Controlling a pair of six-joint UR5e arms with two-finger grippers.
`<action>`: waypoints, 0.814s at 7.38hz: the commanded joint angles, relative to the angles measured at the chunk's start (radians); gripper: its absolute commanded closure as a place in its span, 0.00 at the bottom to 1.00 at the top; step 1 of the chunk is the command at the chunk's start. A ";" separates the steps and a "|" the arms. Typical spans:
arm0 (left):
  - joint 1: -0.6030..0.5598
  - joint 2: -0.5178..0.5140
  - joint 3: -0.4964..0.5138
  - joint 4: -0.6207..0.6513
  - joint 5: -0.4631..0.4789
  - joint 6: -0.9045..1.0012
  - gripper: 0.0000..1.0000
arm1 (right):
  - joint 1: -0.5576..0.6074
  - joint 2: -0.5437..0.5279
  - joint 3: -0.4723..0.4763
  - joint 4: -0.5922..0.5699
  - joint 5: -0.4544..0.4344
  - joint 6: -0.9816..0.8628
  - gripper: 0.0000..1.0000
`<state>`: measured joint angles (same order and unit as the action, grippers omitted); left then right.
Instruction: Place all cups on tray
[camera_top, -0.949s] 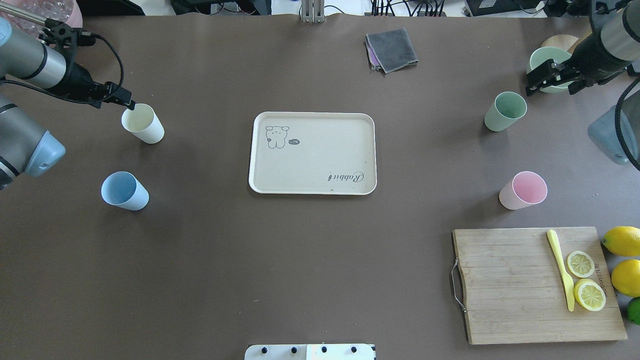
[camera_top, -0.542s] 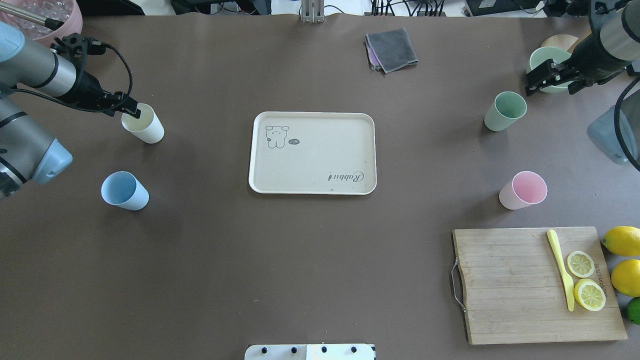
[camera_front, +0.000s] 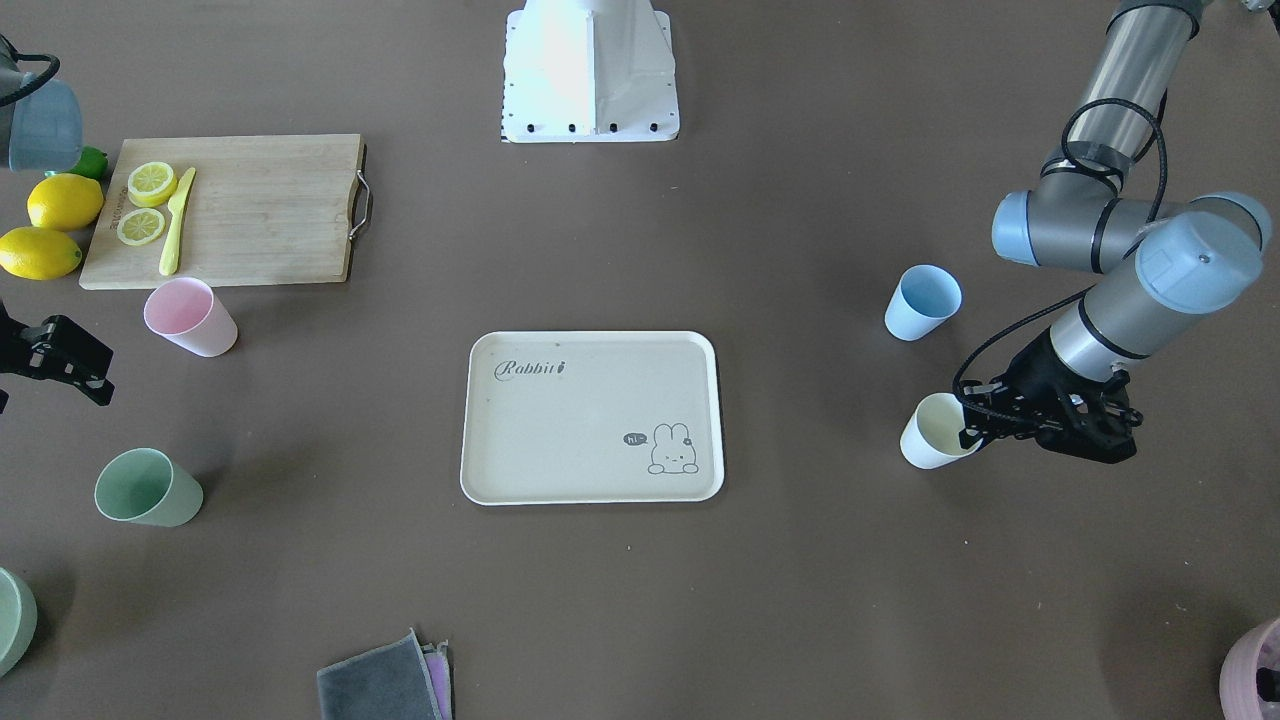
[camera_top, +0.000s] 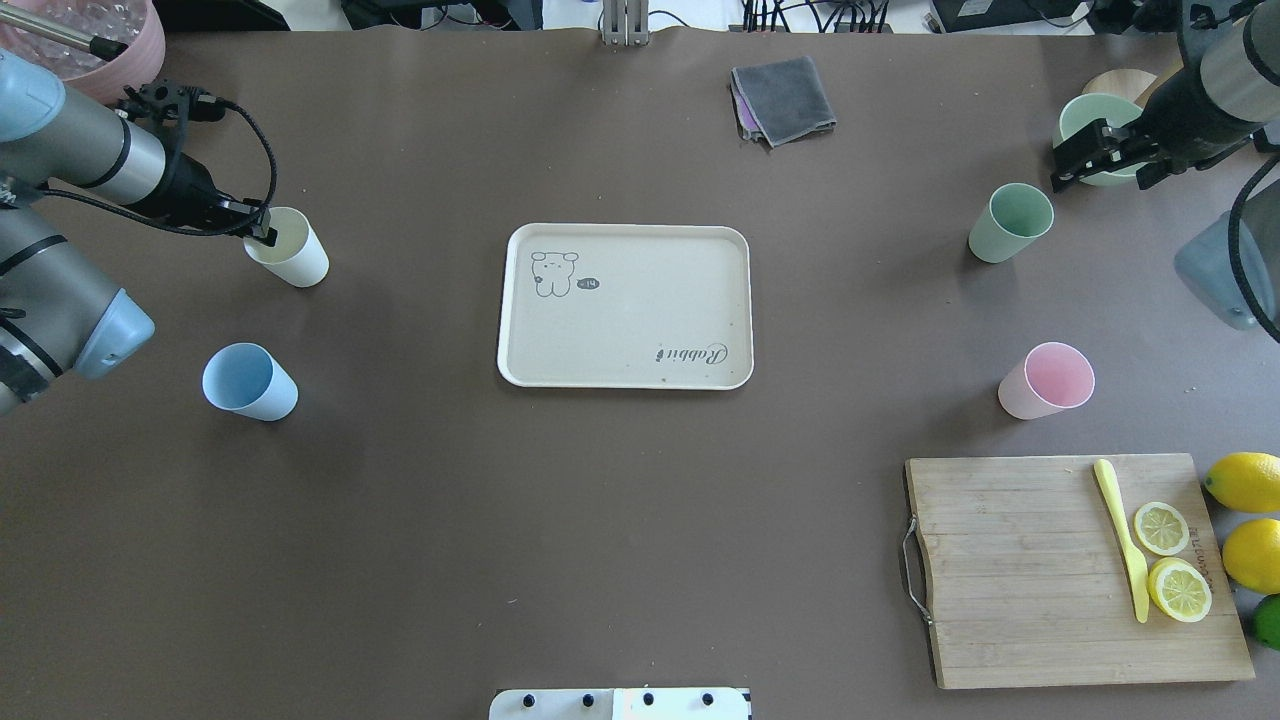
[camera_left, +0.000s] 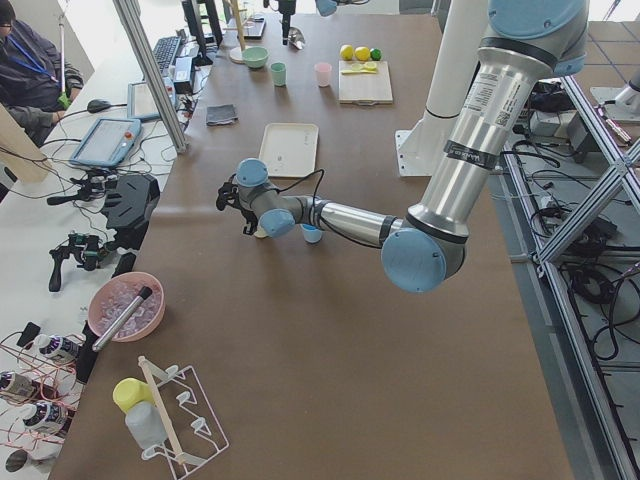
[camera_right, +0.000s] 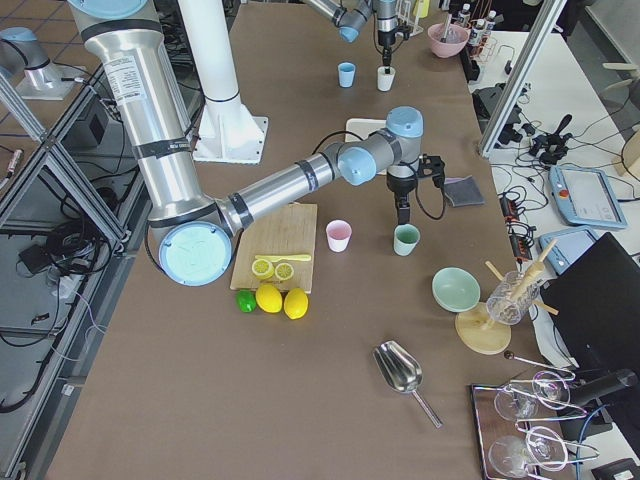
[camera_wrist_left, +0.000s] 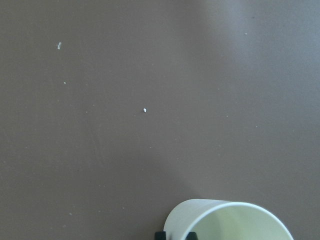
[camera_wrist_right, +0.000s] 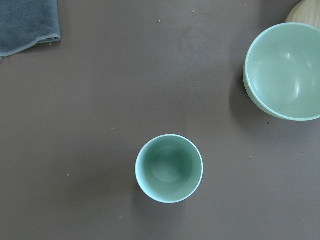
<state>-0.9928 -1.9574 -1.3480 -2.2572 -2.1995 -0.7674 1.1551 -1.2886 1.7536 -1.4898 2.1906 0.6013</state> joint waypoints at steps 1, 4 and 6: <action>0.002 -0.075 -0.011 0.060 0.001 -0.054 1.00 | 0.000 -0.002 0.000 -0.001 0.000 0.000 0.00; 0.127 -0.240 -0.013 0.123 0.090 -0.287 1.00 | 0.000 -0.014 0.001 -0.001 0.000 0.000 0.00; 0.222 -0.334 -0.011 0.216 0.194 -0.371 1.00 | 0.000 -0.015 0.001 -0.001 0.000 0.000 0.00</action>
<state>-0.8275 -2.2319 -1.3602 -2.0981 -2.0643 -1.0880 1.1551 -1.3026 1.7547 -1.4910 2.1905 0.6020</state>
